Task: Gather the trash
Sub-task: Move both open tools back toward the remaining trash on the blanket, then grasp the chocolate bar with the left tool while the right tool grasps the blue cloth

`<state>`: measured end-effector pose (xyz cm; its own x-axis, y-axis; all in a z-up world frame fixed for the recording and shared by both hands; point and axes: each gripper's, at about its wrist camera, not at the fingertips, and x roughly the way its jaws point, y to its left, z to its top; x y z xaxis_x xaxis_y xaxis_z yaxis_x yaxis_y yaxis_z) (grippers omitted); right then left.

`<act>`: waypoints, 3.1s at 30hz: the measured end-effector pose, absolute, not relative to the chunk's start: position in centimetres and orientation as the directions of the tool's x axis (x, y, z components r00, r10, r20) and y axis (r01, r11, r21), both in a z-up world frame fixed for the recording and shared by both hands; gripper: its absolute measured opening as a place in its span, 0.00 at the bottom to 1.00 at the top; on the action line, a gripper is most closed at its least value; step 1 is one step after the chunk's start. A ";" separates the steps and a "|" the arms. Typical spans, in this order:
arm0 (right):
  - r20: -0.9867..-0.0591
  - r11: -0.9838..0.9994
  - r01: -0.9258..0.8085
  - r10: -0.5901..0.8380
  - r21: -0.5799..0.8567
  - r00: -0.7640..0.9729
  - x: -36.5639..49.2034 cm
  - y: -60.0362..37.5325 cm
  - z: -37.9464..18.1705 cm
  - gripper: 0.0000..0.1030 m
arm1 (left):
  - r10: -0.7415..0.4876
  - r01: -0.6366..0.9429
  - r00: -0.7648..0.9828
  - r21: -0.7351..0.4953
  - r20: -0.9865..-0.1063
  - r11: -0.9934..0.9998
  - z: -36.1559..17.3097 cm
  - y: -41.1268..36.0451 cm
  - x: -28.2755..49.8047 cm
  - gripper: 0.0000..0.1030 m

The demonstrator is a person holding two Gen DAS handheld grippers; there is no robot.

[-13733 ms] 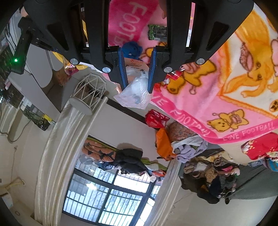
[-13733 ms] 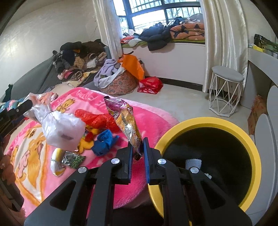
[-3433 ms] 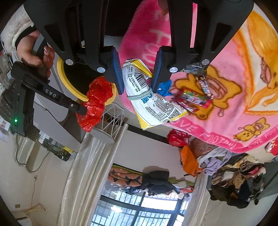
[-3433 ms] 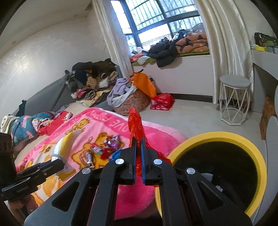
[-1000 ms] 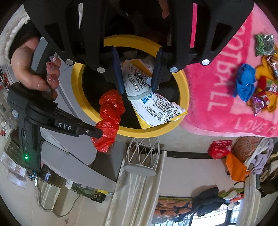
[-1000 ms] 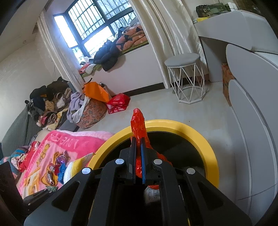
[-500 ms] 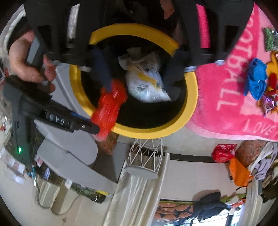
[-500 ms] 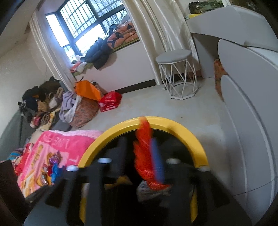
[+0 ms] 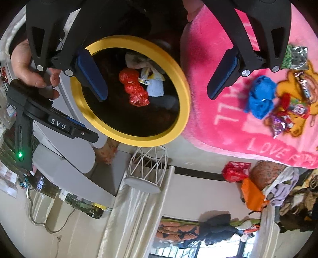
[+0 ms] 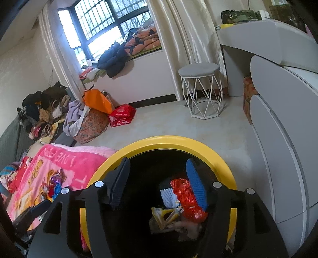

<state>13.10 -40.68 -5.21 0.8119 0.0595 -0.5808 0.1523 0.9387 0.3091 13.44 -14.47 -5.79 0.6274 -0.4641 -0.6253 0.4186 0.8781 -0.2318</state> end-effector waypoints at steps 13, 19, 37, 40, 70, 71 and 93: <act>-0.565 0.958 0.036 0.138 0.285 0.813 13.1 -36.5 -3.5 0.58 | -0.397 0.331 0.694 -0.223 -0.601 0.917 -4.1 -10.5 12.7 0.90; -0.563 0.965 -0.033 0.180 0.261 0.807 13.0 -33.9 -2.9 0.58 | -0.360 0.285 0.733 -0.219 -0.577 0.933 -3.4 -8.3 12.5 0.90; -0.535 0.948 -0.251 0.318 0.196 0.783 11.8 -25.8 -1.9 0.64 | -0.218 0.120 0.816 -0.212 -0.535 0.970 -2.1 -1.6 12.2 0.90; -0.538 0.944 -0.271 0.331 0.189 0.775 11.7 -24.9 -1.9 0.65 | -0.200 0.092 0.821 -0.222 -0.535 0.971 -2.1 -0.3 12.3 0.90; -0.694 0.916 -0.348 0.382 0.198 0.611 17.0 -16.0 -6.7 0.66 | -0.102 -0.166 0.760 -0.343 -0.642 0.924 -7.4 10.2 14.2 0.73; -0.703 0.915 -0.346 0.385 0.207 0.597 17.5 -15.8 -7.1 0.66 | -0.108 -0.168 0.754 -0.348 -0.648 0.922 -7.7 10.3 14.4 0.68; -0.736 0.872 -0.313 0.486 0.376 0.471 20.7 -14.6 -10.0 0.10 | -0.191 -0.178 0.634 -0.382 -0.749 0.907 -12.2 9.4 18.6 0.28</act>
<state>20.73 -14.61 -9.98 0.4707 0.4861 -0.7363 -0.3132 0.8723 0.3756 18.57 9.36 -12.16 0.6341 -0.1908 -0.7494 -0.1779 0.9071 -0.3815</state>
